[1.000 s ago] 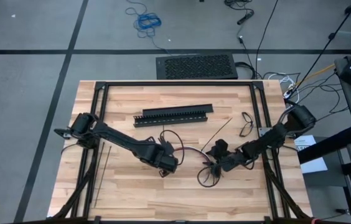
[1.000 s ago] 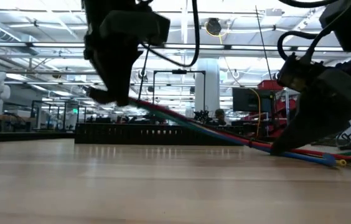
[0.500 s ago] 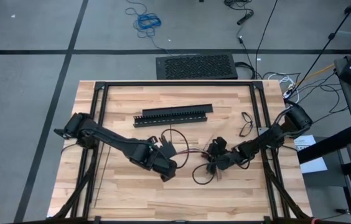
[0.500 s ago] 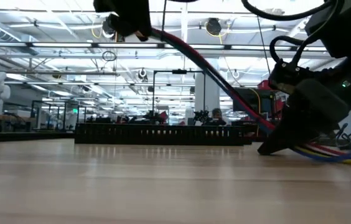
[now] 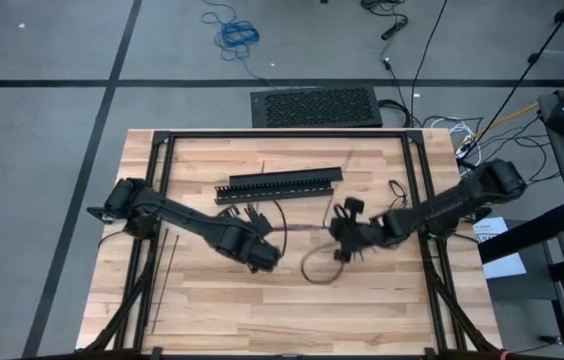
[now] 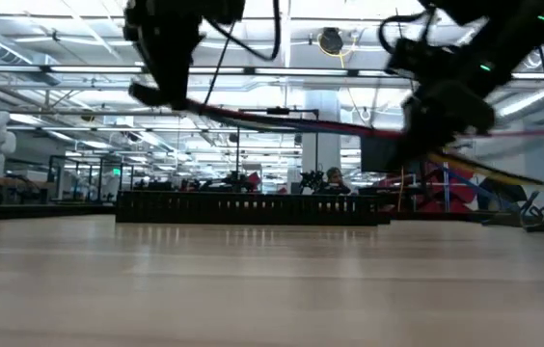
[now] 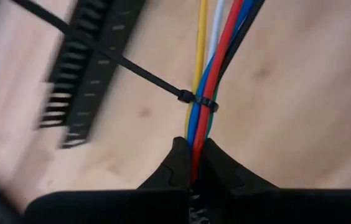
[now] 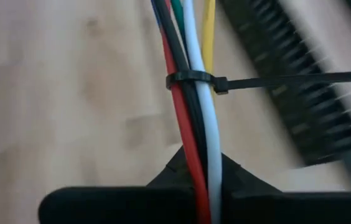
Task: Ziptie cables
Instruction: Put the ziptied cables into the black cable duct
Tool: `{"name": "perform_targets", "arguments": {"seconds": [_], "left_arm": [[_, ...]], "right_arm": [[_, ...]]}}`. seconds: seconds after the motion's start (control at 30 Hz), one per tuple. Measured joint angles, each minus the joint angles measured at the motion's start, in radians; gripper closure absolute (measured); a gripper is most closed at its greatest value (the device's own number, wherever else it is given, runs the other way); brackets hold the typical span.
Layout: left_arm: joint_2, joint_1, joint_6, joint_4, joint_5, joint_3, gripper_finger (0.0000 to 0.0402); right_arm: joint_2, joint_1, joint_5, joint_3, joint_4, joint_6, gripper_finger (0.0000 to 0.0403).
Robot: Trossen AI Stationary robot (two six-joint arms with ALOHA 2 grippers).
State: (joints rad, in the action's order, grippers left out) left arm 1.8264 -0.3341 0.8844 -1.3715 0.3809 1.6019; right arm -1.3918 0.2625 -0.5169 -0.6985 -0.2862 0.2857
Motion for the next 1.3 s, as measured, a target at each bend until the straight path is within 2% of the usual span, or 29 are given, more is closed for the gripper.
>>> {"name": "perform_targets", "arguments": {"seconds": [0.1, 0.3, 0.47, 0.73, 0.97, 1.17, 1.3], "left_arm": [[-0.026, 0.05, -0.05, -0.007, 0.021, -0.052, 0.0386], [-0.154, 0.212, -0.226, 0.126, 0.016, -0.197, 0.0387], [-0.266, 0.347, -0.38, 0.257, -0.048, -0.319, 0.0387], [-0.29, 0.455, -0.549, 0.342, -0.075, -0.478, 0.0387], [-0.287, 0.493, -0.586, 0.382, -0.039, -0.563, 0.0387], [-0.287, 0.491, -0.612, 0.367, 0.038, -0.567, 0.0387], [-0.287, 0.491, -0.613, 0.372, 0.063, -0.567, 0.0387]], "right_arm": [[0.024, -0.097, 0.008, -0.074, -0.052, -0.145, 0.0401], [0.018, -0.286, 0.061, -0.16, -0.097, -0.334, 0.0402], [-0.024, -0.405, 0.167, -0.162, -0.032, -0.43, 0.0402], [-0.18, -0.513, 0.34, -0.173, 0.136, -0.638, 0.0403], [-0.329, -0.557, 0.336, -0.288, 0.119, -0.747, 0.0403], [-0.365, -0.54, 0.227, -0.408, -0.049, -0.806, 0.0403], [-0.366, -0.535, 0.211, -0.427, -0.087, -0.857, 0.0402]]}}
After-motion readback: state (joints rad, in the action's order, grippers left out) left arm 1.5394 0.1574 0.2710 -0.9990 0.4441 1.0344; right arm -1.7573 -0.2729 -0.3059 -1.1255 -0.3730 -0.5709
